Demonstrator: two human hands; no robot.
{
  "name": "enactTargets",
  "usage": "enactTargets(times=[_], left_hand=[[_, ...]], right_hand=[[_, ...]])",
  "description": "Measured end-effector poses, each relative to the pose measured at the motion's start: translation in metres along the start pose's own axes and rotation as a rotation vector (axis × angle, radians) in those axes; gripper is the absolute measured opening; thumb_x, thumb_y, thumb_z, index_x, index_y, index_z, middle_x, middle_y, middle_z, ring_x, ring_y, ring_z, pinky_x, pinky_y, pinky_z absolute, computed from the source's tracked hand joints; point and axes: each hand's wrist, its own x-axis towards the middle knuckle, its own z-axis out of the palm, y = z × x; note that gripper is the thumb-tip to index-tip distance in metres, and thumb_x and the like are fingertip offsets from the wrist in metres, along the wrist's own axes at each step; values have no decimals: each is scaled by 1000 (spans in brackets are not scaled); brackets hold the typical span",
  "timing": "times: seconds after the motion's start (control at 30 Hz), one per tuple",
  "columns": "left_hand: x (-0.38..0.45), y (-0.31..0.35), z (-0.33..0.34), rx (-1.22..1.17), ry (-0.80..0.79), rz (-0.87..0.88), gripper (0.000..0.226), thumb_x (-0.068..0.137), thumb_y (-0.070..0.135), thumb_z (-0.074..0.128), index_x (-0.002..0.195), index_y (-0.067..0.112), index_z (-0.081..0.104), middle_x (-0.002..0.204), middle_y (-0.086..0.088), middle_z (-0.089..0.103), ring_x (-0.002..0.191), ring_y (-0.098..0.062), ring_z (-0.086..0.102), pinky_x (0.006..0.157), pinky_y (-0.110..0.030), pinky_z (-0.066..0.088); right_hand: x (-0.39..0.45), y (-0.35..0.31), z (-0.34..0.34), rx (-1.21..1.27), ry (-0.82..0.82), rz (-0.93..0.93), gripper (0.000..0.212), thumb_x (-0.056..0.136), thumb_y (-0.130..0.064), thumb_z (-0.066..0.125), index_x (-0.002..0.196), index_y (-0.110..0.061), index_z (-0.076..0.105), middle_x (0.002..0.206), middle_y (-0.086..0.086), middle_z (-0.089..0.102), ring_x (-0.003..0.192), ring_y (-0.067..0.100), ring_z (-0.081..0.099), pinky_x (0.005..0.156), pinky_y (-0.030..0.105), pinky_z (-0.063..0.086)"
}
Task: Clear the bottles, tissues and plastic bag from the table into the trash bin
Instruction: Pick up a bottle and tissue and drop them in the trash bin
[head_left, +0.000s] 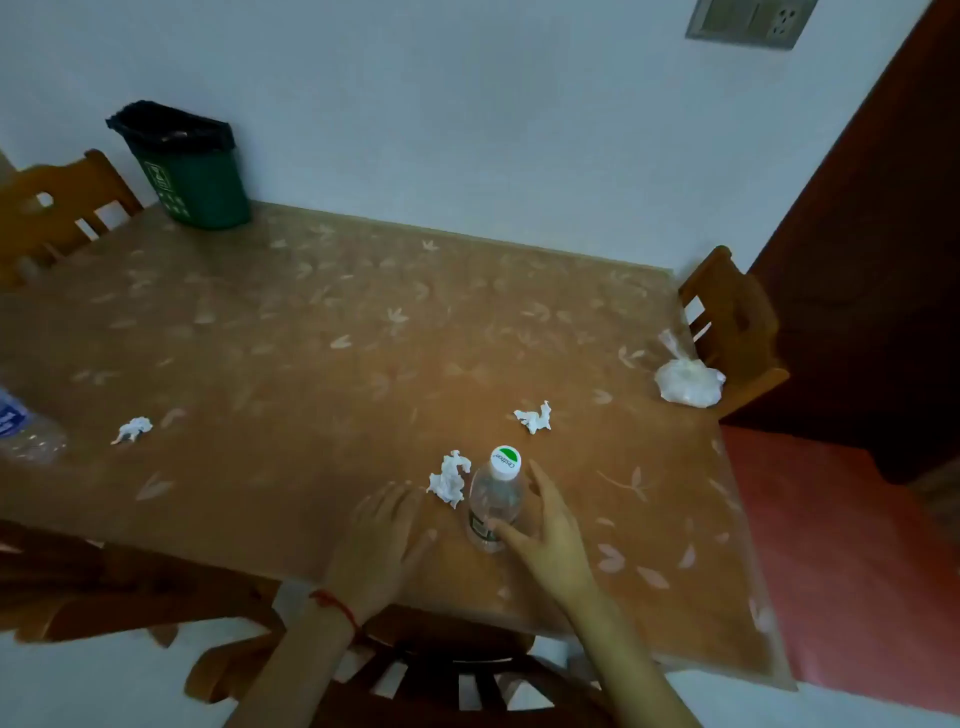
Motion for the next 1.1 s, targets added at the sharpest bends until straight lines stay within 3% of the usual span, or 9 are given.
enactTargets(times=[0.1,0.27,0.43,0.53,0.67,0.77,0.9,1.0,1.1], left_hand=[[3,-7,8,-62,4,-3,53,86,47,34,108,9,64,108,-9,68,99,-28,65,79,-41,53],[9,-15,11,-92,-56,-6,72,92,57,13,111,8,63,111,-12,66,103,-30,63,82,-43,51],[19,-17,17,-287,-141,-95,90,73,70,12,136,11,42,142,-8,42,134,-24,32,108,-34,24],[31,-16,22,-432,-169,-149,71,82,57,31,134,10,43,139,-7,43,130,-21,35,105,-26,23],[55,-7,23,-665,-169,-246,44,85,27,60,123,7,52,118,-2,52,104,-6,40,89,-15,29],[78,-8,33,-655,-241,-281,58,80,14,68,132,5,43,122,-5,49,107,-12,44,84,-13,27],[103,-11,54,-603,-328,-293,72,72,16,74,136,9,40,137,-16,43,125,-31,41,103,-35,34],[116,-10,65,-668,-353,-243,67,59,15,74,122,7,53,113,-18,56,105,-40,55,93,-45,45],[124,-3,67,-588,-382,-167,43,61,-3,63,104,-2,61,84,-14,64,83,-38,64,76,-38,51]], right_hand=[[8,2,8,24,25,40,84,68,-29,78,139,-19,35,136,-10,48,121,5,46,98,23,39],[18,0,11,15,43,88,64,67,-27,78,124,-20,50,114,-11,61,103,7,57,90,27,47],[23,-5,0,59,45,120,47,70,-19,77,108,-31,51,93,-24,59,84,-14,58,69,4,44],[24,2,-10,94,40,170,43,71,-23,78,109,-25,57,97,-15,67,85,-7,62,70,11,47],[24,9,-23,176,73,237,41,71,-21,77,109,-18,61,96,-10,70,85,0,65,66,8,48],[21,13,-31,216,107,258,38,71,-17,77,106,-20,62,95,-10,70,85,0,65,71,14,50],[14,19,-38,230,139,288,34,72,-17,76,102,-25,61,95,-11,70,83,-3,65,65,11,49],[10,19,-41,230,167,312,31,73,-17,75,96,-30,61,92,-14,69,80,-4,65,62,10,49],[6,19,-43,232,183,330,30,74,-15,74,98,-26,61,90,-14,69,79,-1,65,63,11,49]])
